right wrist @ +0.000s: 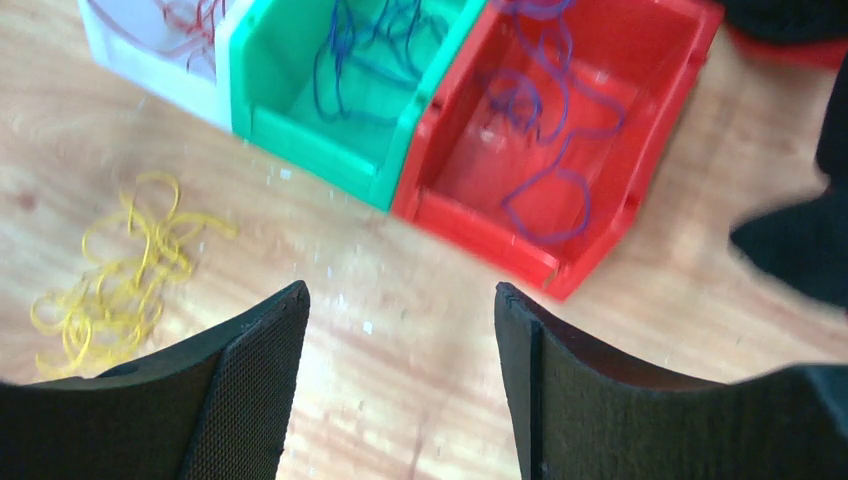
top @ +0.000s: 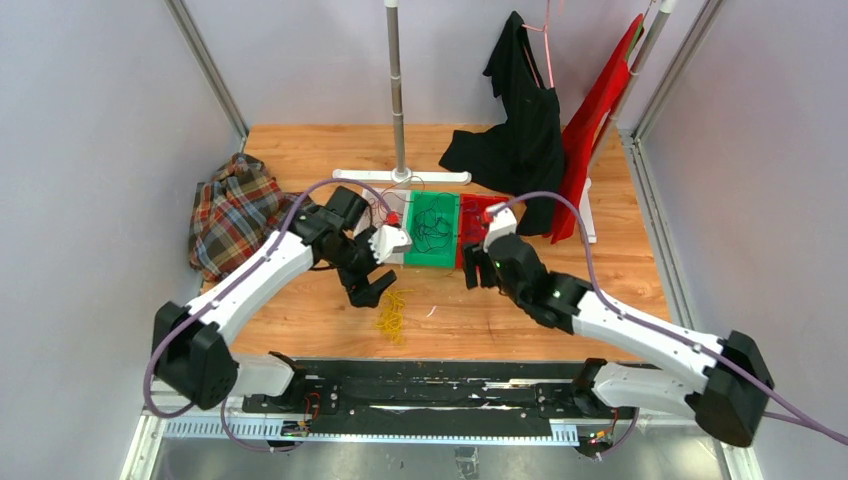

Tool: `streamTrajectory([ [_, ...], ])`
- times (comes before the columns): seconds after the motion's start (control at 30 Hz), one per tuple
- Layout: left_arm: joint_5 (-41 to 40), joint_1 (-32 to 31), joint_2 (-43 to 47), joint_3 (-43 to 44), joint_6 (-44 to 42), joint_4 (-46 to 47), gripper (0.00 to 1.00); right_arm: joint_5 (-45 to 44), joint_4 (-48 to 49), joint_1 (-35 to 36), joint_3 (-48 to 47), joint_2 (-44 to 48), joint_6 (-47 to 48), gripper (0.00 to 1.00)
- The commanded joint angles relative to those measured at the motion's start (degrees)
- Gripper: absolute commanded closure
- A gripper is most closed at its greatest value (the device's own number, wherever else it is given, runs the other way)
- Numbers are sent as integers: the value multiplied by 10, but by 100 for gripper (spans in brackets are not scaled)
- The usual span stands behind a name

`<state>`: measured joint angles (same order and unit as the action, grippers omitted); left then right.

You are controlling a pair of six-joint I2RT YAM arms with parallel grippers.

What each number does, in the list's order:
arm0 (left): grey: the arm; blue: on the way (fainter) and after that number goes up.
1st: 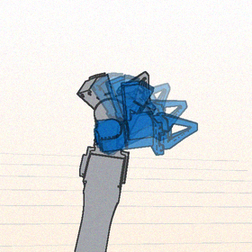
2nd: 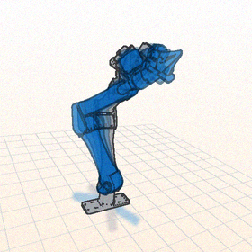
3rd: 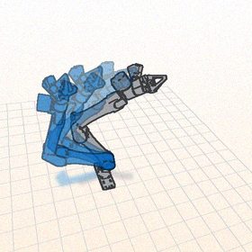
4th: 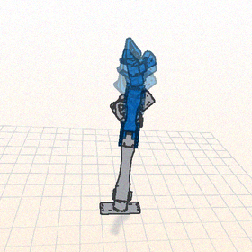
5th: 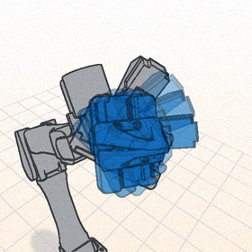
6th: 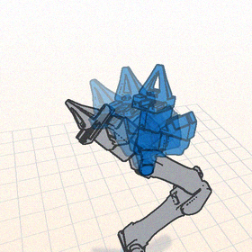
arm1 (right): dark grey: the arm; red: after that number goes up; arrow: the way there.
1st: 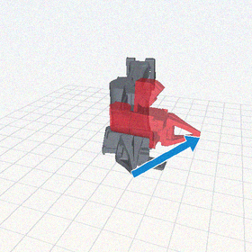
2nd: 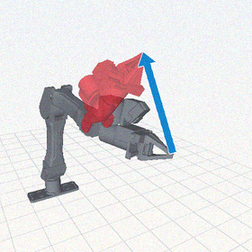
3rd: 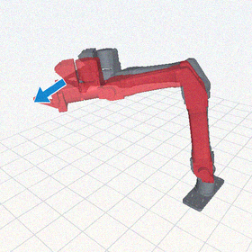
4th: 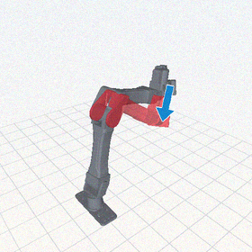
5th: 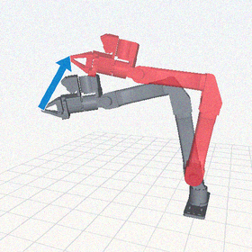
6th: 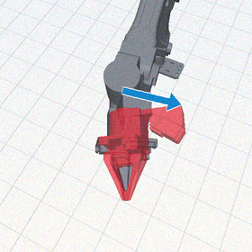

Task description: Untangle the cables

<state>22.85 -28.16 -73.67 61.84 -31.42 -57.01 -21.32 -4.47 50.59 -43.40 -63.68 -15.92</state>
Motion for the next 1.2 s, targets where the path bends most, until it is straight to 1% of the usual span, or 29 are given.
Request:
streamTrajectory([
  [0.0, 10, -25, -45, -26, -9, 91, 8, -21, -58, 31, 62, 86, -79, 32],
  [0.1, 13, -36, -81, -29, -3, 120, 13, 12, -97, 33, 79, 133, -101, 32],
  [0.23, 37, -42, -117, -23, -4, 133, 26, 73, -147, 47, 75, 149, -116, 35],
  [0.3, 53, -43, -124, -29, -11, 139, 32, 81, -164, 62, 73, 147, -122, 36],
  [0.4, 77, -43, -130, -45, -30, 144, 42, 94, -166, 76, 84, 153, -134, 38],
  [0.5, 78, -44, -133, -59, -41, 147, 49, 103, -144, 86, 108, 167, -149, 41],
  [0.63, 65, -44, -117, -73, -36, 158, 54, 69, -135, 93, 106, 174, -142, 42],
  [0.7, 70, -43, -97, -71, -34, 152, 56, 6, -137, 93, 92, 174, -127, 42],
  [0.73, 74, -43, -86, -72, -35, 149, 58, -26, -133, 90, 82, 174, -109, 41],
  [0.77, 78, -43, -76, -74, -34, 149, 63, -49, -125, 84, 69, 168, -83, 39],
  [0.8, 81, -43, -70, -76, -32, 150, 71, -65, -115, 72, 53, 158, -58, 38],
  [0.83, 82, -43, -67, -77, -29, 150, 82, -62, -105, 49, 34, 141, -36, 36],
  [0.93, 78, -43, -67, -77, -23, 147, 96, -14, -97, -46, -35, 45, -4, 34],
  [0.97, 76, -43, -66, -74, -24, 141, 99, 1, -91, -73, -55, 12, 5, 34],
  [1.03, 79, -41, -54, -67, -29, 120, 99, 17, -66, -109, -89, -49, 38, 33],
  [1.1, 85, -36, -35, -61, -34, 100, 99, 22, -54, -134, -125, -114, 59, 33],
  [1.17, 81, -33, -18, -55, -38, 82, 99, 30, -52, -151, -167, -176, 73, 35],
])
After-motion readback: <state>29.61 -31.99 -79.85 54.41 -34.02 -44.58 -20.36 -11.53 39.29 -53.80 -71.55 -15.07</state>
